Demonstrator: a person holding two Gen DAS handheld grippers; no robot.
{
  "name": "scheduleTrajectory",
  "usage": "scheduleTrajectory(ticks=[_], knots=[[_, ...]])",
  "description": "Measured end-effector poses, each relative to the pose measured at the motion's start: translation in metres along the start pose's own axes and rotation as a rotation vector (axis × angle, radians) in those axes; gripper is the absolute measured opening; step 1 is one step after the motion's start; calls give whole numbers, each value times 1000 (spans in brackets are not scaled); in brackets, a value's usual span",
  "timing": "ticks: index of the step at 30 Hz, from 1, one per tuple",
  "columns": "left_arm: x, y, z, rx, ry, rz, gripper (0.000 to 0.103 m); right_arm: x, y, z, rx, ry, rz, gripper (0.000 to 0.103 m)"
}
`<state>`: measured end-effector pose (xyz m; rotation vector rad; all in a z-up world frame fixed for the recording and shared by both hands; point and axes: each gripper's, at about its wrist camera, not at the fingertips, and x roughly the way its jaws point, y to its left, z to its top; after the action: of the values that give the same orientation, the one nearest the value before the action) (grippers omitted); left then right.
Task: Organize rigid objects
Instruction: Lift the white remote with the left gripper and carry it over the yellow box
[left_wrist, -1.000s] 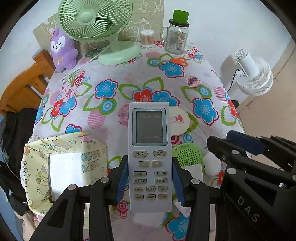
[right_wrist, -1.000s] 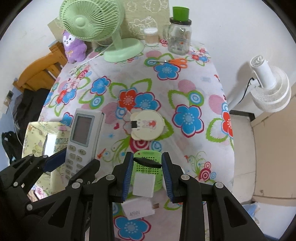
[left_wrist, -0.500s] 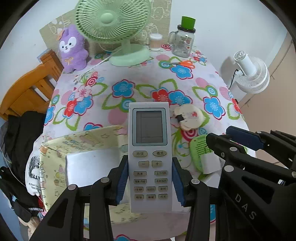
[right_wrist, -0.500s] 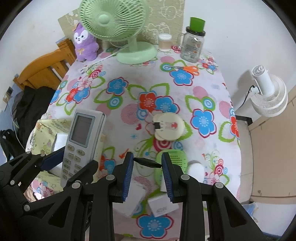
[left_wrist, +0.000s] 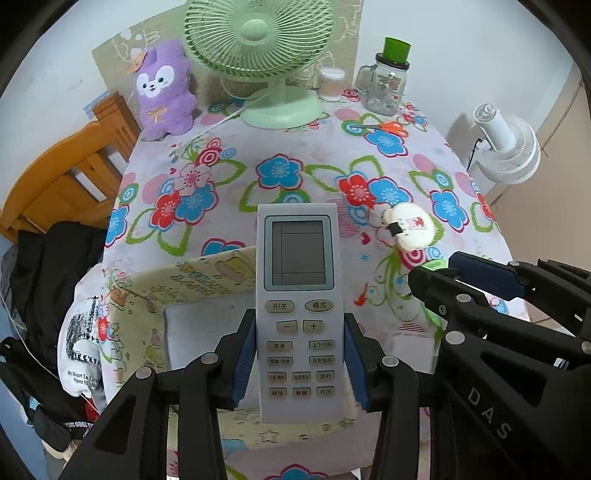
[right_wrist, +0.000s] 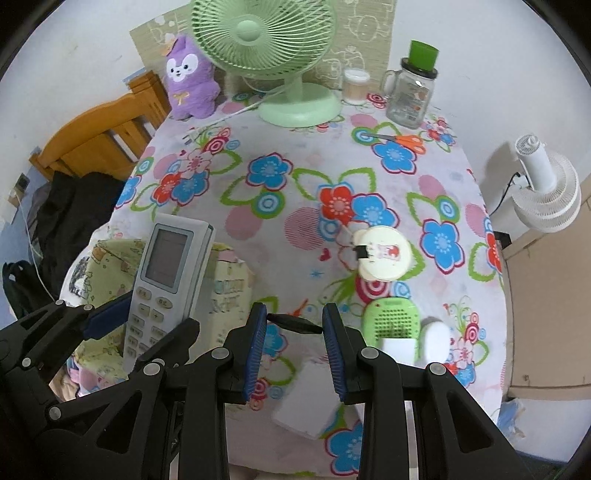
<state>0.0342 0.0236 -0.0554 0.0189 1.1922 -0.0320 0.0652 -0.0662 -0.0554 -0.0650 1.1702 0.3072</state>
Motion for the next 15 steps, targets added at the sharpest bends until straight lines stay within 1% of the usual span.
scheduleTrajectory(ticks=[8,15], knots=[[8,29,-1,-13,20,8,45,11,30,7,-23,8,19,35],[20,49,-3,1,47,21,45,24,51,10,-45,26,33,35]])
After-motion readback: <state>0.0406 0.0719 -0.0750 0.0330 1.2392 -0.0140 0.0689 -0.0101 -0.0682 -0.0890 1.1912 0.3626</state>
